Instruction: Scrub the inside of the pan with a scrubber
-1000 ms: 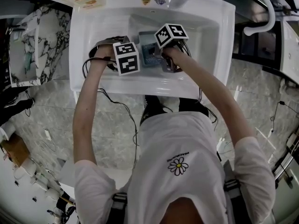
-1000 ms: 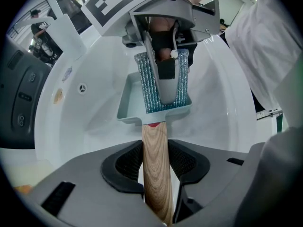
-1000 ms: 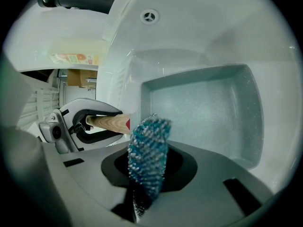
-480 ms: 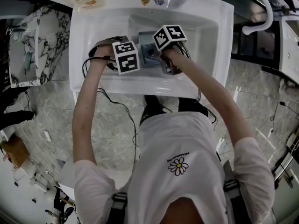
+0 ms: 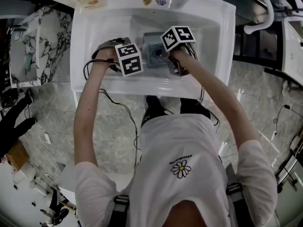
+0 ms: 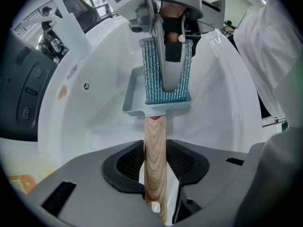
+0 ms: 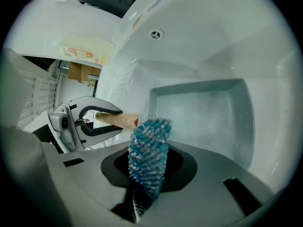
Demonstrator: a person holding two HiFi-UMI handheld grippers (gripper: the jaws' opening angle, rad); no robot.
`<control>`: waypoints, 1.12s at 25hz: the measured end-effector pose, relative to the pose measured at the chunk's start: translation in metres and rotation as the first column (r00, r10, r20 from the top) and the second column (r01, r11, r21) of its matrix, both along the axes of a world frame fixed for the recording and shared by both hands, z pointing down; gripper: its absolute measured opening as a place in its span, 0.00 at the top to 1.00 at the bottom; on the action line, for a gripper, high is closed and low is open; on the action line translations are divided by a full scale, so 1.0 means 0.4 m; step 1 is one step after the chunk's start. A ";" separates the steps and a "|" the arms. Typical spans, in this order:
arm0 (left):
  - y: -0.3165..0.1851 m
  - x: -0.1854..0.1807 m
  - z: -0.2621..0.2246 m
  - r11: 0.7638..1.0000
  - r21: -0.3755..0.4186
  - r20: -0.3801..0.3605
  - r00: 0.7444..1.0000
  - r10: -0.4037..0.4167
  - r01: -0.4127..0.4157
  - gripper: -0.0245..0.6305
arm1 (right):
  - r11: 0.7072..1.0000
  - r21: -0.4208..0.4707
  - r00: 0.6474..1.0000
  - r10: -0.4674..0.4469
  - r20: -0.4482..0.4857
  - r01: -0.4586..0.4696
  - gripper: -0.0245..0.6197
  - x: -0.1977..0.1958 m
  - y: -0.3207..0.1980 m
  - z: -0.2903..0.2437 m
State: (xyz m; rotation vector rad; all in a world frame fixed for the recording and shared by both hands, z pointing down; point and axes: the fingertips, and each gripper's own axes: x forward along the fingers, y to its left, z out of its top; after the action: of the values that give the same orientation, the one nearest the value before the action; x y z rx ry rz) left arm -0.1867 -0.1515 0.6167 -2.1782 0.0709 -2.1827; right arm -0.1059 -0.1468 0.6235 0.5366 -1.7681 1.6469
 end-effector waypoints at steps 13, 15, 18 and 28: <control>-0.103 0.024 -0.189 0.977 0.183 -0.129 0.988 -0.088 0.110 0.81 | 0.969 0.243 0.998 0.034 0.044 -0.044 0.87 0.023 -0.094 -0.180; -0.142 0.048 -0.271 0.955 0.223 -0.232 0.962 -0.140 0.193 0.81 | 0.939 0.334 0.996 0.058 0.065 -0.077 0.87 0.036 -0.131 -0.250; -0.191 0.096 -0.425 0.896 0.261 -0.460 0.862 -0.211 0.359 0.83 | 0.853 0.505 0.991 0.102 0.085 -0.132 0.87 0.070 -0.182 -0.371; -0.116 0.167 -0.806 0.590 0.248 -0.916 0.385 -0.116 0.768 0.93 | 0.269 0.935 0.963 0.205 0.177 -0.229 0.87 0.222 -0.156 -0.768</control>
State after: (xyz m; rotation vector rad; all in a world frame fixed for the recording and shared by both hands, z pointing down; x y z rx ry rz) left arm -0.1197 -0.1979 0.2944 -2.5944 1.4678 -0.6188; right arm -0.0171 -0.2093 0.3163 1.3470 -2.6949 0.4574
